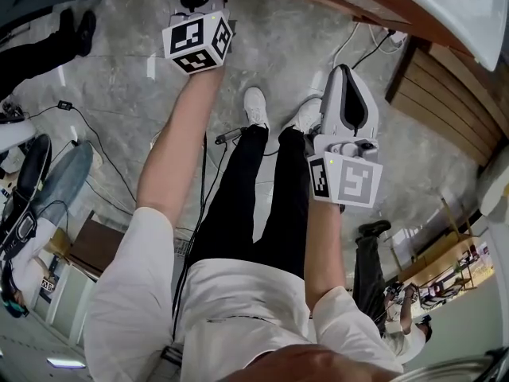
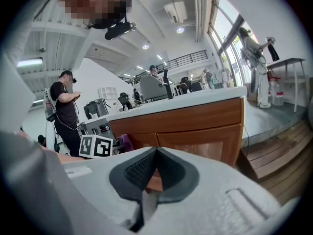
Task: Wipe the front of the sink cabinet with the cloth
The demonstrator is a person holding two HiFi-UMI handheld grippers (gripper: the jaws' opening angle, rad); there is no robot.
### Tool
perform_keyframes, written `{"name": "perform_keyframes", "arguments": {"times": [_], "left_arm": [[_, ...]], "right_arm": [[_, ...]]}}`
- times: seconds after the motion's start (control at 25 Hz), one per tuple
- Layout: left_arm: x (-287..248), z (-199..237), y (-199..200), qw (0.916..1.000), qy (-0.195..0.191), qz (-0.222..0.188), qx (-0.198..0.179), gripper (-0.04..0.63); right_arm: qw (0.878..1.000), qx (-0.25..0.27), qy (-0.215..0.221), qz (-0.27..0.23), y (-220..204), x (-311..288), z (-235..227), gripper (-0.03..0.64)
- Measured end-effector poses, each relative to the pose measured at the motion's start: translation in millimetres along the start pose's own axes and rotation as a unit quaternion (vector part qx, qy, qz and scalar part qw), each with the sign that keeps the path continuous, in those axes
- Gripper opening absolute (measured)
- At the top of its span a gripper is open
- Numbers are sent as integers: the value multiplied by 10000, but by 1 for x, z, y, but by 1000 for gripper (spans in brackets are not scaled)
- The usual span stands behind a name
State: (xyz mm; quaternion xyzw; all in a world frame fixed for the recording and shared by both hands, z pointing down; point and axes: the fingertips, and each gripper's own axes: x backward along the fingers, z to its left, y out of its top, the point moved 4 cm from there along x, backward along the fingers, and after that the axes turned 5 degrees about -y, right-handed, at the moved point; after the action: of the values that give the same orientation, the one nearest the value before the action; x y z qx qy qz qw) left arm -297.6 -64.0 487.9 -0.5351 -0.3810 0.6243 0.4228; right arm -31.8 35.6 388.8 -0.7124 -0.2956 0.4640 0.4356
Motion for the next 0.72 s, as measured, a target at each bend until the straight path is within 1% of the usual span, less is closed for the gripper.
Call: {"name": "perform_keyframes", "arguments": {"times": [0.16,0.36,0.72], "left_arm": [[-1,-29,-1,9996,-277,47,-92,71],[-5,-51,-3,9993,-375,73,-42,71],[-11,-98,-7,9976,-672,127,-54,71]], "right_arm": [[10000,-22,-30,3,1,5,-3,-3],[9999,-71,-106,-6,0,12,-15,-3],[9997,-149,-193,-30,-3,21,-31,-3]]}}
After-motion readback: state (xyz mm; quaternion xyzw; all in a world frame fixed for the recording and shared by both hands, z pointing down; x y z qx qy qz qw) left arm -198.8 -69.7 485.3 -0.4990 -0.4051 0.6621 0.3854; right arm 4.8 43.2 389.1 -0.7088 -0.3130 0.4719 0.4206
